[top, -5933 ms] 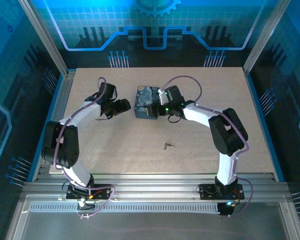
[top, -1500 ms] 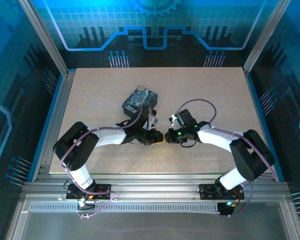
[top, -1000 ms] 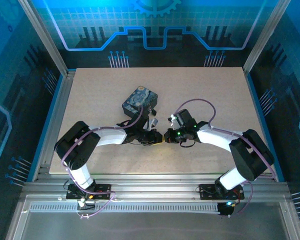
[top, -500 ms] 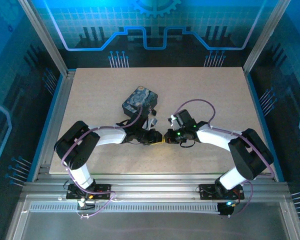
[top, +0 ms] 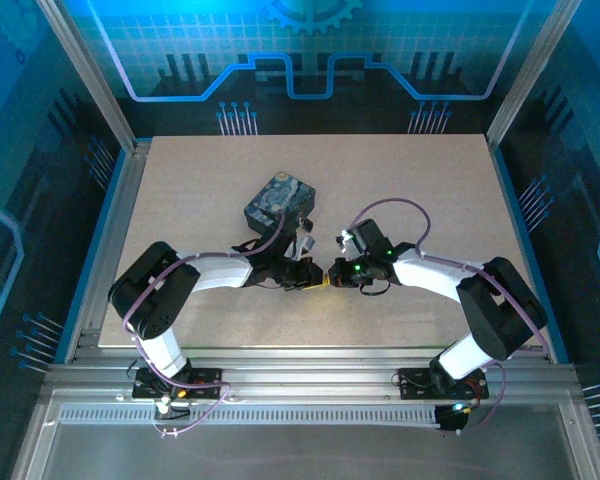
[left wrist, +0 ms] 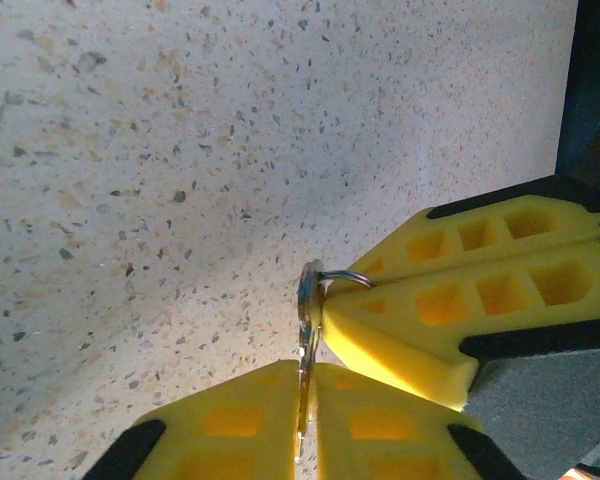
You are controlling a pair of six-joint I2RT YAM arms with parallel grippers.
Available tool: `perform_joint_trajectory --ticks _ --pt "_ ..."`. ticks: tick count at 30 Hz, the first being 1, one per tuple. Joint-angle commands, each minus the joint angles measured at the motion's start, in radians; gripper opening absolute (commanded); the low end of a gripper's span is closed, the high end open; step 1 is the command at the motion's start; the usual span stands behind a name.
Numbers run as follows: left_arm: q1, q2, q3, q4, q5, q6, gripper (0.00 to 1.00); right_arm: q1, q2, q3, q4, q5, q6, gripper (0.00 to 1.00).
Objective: Unlock a padlock with a key
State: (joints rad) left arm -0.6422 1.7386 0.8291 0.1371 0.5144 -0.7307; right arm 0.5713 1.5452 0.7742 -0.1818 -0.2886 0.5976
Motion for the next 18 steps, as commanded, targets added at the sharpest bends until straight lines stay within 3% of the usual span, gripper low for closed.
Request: perform_joint_trajectory --ticks 1,6,12,18 --pt "0.005 0.010 0.028 -0.025 0.017 0.030 0.07 0.013 0.018 0.008 -0.008 0.003 -0.019 0.00" --pt "0.010 0.007 0.049 -0.084 0.011 0.110 0.01 0.013 0.009 0.015 -0.053 0.023 -0.057 0.00" --pt "0.011 -0.002 0.112 -0.219 -0.003 0.297 0.00 -0.012 -0.024 0.030 -0.152 0.028 -0.132 0.27" --pt "0.012 -0.021 0.212 -0.341 -0.022 0.499 0.00 -0.082 -0.102 0.019 -0.167 -0.082 -0.151 0.37"
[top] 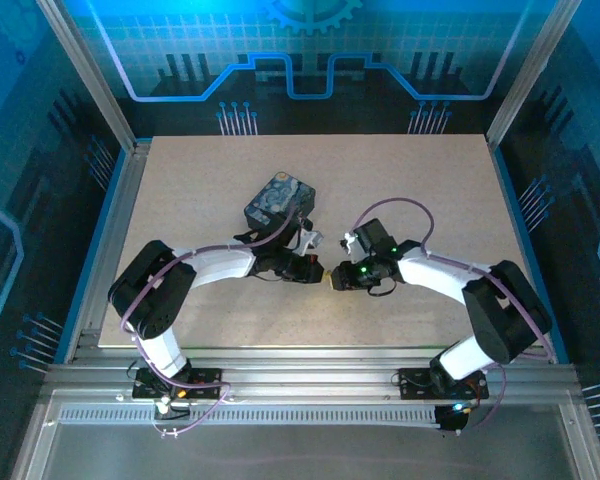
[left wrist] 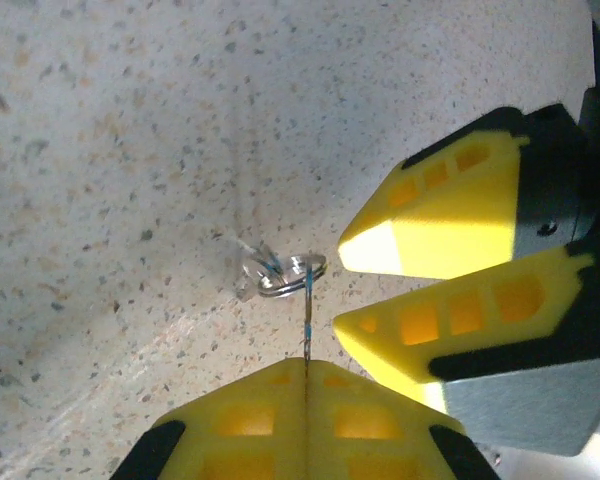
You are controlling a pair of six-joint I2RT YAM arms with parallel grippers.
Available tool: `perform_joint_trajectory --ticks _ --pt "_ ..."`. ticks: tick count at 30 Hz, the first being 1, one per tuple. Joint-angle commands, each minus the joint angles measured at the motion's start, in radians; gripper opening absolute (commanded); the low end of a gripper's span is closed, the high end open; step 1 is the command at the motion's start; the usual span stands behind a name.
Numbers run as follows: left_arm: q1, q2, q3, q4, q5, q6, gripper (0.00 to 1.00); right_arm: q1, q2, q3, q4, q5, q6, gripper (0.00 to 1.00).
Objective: Unlock a padlock with a key
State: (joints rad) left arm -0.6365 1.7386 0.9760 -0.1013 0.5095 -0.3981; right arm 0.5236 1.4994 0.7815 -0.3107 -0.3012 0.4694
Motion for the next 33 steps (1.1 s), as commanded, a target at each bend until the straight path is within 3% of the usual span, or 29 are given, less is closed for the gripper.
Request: perform_joint_trajectory --ticks 1,5,13,19,28,33 --pt "0.006 -0.023 0.086 -0.127 -0.028 0.205 0.00 -0.053 -0.077 0.008 -0.035 -0.095 -0.014 0.38" --pt "0.018 -0.038 0.134 -0.167 -0.016 0.316 0.00 -0.125 -0.145 -0.007 -0.013 -0.187 0.041 0.42" --pt "0.025 -0.106 0.113 -0.077 -0.035 0.480 0.00 -0.176 -0.186 0.048 -0.054 -0.266 0.142 0.43" --pt "0.046 -0.114 0.145 -0.131 0.053 0.545 0.00 -0.189 -0.192 0.080 -0.074 -0.314 0.023 0.43" --pt "0.063 -0.131 0.136 -0.149 0.095 0.559 0.00 -0.216 -0.159 0.068 -0.001 -0.379 0.101 0.41" --pt "0.065 -0.128 0.135 -0.146 0.139 0.552 0.00 -0.214 -0.154 0.073 0.006 -0.379 0.068 0.42"
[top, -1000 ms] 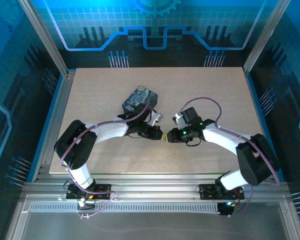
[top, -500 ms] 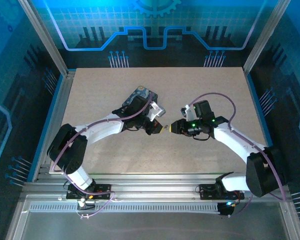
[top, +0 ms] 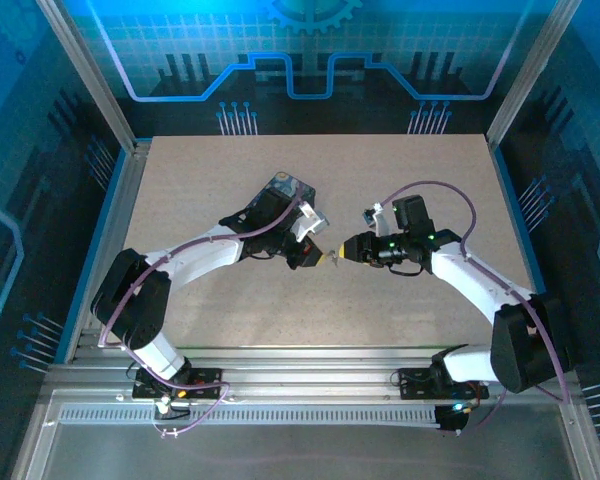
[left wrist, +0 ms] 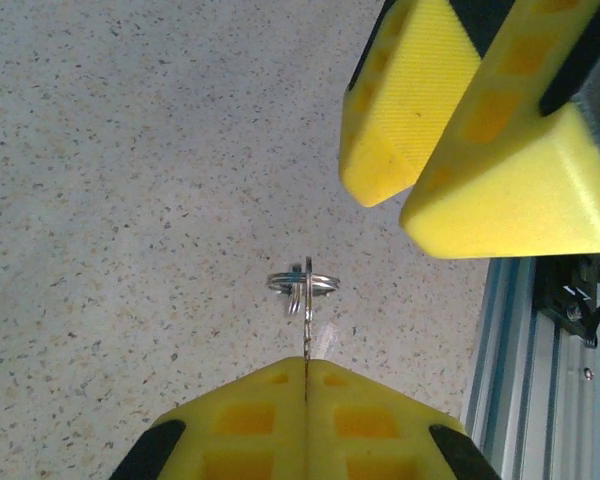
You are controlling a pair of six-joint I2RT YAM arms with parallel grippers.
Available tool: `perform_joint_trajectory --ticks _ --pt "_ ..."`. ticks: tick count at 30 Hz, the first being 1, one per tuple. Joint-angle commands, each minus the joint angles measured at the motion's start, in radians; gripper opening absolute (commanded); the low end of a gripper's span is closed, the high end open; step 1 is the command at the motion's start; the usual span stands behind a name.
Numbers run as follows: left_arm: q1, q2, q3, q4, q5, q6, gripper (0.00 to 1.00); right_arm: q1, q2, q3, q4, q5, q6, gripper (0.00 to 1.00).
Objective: Unlock a padlock with a key
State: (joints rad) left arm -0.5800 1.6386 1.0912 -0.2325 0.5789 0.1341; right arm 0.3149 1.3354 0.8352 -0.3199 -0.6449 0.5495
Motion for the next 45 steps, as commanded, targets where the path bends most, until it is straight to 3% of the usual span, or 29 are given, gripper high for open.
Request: perform_joint_trajectory --ticks 1,7,11,13,15,19,24,31,37,45 --pt "0.009 -0.028 0.018 -0.015 0.081 0.017 0.00 -0.005 0.011 0.018 0.015 -0.038 -0.024 0.41" --pt "0.011 -0.010 0.040 -0.036 0.132 0.015 0.00 -0.005 0.019 0.001 0.041 -0.065 -0.112 0.39" --pt "0.010 -0.006 0.042 -0.035 0.123 0.019 0.00 -0.005 0.038 0.001 0.055 -0.080 -0.080 0.38" --pt "0.010 -0.015 0.029 -0.009 0.088 0.022 0.00 -0.007 0.041 0.005 0.065 -0.076 -0.038 0.40" --pt "0.009 -0.034 -0.017 0.073 0.018 0.034 0.00 -0.007 0.044 0.010 0.069 -0.044 0.043 0.49" --pt "0.003 -0.066 -0.081 0.180 -0.119 0.108 0.00 -0.007 0.041 0.004 0.105 -0.008 0.213 0.50" --pt "-0.023 -0.093 -0.096 0.227 -0.252 0.257 0.00 -0.001 0.060 -0.014 0.149 0.018 0.445 0.44" --pt "-0.052 -0.090 -0.088 0.194 -0.320 0.370 0.00 0.029 0.116 -0.046 0.283 0.018 0.708 0.36" --pt "-0.052 -0.101 -0.102 0.178 -0.343 0.392 0.00 0.018 0.066 -0.053 0.268 0.090 0.736 0.35" --pt "-0.057 -0.101 -0.105 0.186 -0.314 0.377 0.00 0.030 0.096 -0.014 0.275 0.089 0.725 0.34"
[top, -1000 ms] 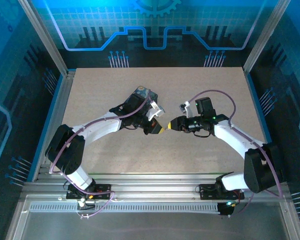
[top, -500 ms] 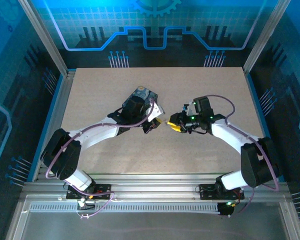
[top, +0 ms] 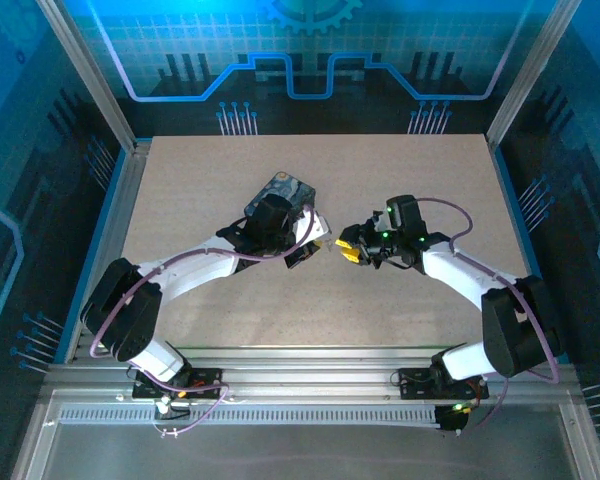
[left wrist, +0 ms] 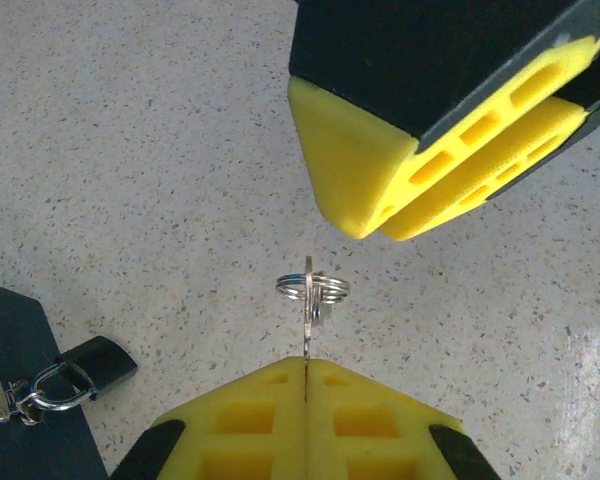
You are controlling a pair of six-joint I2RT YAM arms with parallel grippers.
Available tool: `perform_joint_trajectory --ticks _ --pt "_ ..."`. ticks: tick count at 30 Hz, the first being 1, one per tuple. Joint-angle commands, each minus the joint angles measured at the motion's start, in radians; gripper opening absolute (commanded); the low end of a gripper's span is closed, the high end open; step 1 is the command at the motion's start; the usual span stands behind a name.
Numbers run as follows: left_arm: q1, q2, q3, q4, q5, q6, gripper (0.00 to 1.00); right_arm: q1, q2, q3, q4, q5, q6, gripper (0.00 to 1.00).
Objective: Unlock a padlock with a key
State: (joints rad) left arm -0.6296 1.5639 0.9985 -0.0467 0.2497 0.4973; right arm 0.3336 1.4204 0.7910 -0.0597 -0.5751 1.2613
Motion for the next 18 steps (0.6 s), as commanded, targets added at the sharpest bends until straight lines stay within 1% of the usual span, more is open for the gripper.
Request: perform_joint_trajectory --ticks 1,9,18 --pt "-0.007 -0.025 -0.012 0.000 0.014 0.014 0.00 0.015 0.015 0.037 0.015 0.020 0.010 0.33" --pt "-0.014 -0.027 -0.006 -0.031 0.014 0.024 0.00 0.035 0.044 0.081 0.029 0.022 -0.006 0.32" --pt "-0.015 -0.031 -0.012 -0.033 0.009 0.022 0.00 0.043 0.066 0.082 0.067 0.000 0.000 0.29"
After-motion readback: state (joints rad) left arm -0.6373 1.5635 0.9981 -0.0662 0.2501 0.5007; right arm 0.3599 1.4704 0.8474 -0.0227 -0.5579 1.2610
